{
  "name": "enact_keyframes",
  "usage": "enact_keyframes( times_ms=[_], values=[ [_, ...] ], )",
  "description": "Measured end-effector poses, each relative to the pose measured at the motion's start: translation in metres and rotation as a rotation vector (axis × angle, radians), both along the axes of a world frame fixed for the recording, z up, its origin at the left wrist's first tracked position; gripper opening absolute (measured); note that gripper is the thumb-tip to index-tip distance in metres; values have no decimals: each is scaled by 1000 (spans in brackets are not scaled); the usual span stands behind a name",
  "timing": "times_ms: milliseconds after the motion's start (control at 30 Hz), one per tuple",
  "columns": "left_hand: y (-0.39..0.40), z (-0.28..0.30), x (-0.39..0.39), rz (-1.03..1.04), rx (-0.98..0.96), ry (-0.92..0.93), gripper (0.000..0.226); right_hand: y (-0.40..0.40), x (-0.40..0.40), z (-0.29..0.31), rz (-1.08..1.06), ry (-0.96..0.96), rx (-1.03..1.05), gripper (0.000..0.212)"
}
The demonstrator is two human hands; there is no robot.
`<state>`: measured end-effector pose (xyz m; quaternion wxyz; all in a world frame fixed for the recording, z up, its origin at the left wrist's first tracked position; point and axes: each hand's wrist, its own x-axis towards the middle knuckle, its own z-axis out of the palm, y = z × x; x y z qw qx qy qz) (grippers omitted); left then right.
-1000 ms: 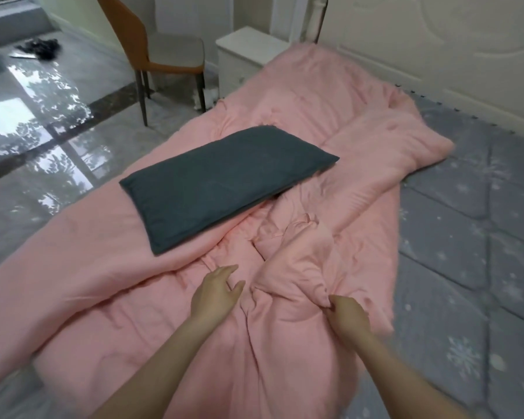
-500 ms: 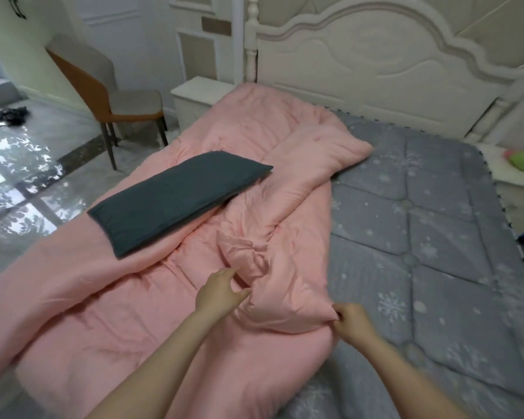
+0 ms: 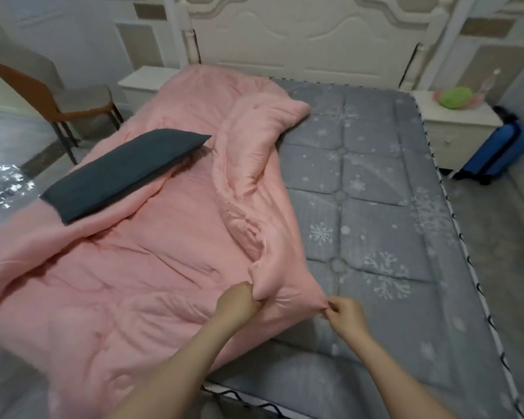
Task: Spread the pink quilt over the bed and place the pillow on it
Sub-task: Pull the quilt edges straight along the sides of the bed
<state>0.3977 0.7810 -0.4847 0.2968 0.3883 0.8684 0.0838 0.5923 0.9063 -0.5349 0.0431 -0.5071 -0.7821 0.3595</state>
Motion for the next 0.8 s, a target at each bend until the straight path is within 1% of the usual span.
enact_keyframes(
  times_ms=[67, 100, 133, 167, 233, 267, 300, 367, 433, 467, 533, 600, 633, 667, 733, 767, 800],
  values=[
    [4, -6, 31, -50, 26, -30, 41, 8, 27, -12, -74, -45, -92, 22],
    [6, -6, 45, -76, 41, -35, 42, 14, 37, -12, -120, -73, -153, 26],
    [5, -8, 60, -87, 51, -45, 46, 18, 45, -9, -188, -73, -229, 25],
    [5, -9, 71, -82, 48, -67, 49, 23, 50, -1, -284, -9, -334, 25],
    [5, -18, 80, -65, 60, -149, 49, 29, 47, 15, -467, 184, -654, 41],
    [3, -23, 82, -70, 76, -197, 47, 30, 39, 27, -482, 255, -791, 48],
    [0, -27, 83, -72, 80, -255, 46, 30, 28, 34, -464, 288, -896, 52],
    [-6, -30, 83, -80, 111, -321, 53, 24, 0, 40, -346, 224, -1009, 57],
    [-14, -29, 78, -80, 157, -351, 60, 11, -33, 38, -212, 72, -997, 60],
    [-17, -30, 75, -71, 185, -364, 62, 4, -46, 37, -158, -8, -949, 57],
    [-26, -31, 66, -36, 215, -375, 68, -7, -66, 32, -77, -157, -782, 42],
    [-35, -36, 57, -14, 224, -380, 77, -14, -81, 27, -81, -203, -675, 19],
    [-38, -37, 55, -9, 230, -388, 74, -14, -84, 26, -123, -181, -657, 14],
    [-42, -40, 54, -8, 248, -397, 63, -15, -87, 24, -181, -141, -655, 13],
    [-49, -42, 50, 1, 246, -394, 32, -10, -87, 26, -313, -1, -649, 15],
    [-53, -44, 47, 6, 238, -383, 22, -5, -86, 30, -378, 79, -636, 19],
    [-58, -48, 44, -2, 239, -364, 23, 3, -84, 33, -438, 159, -622, 22]
  ],
)
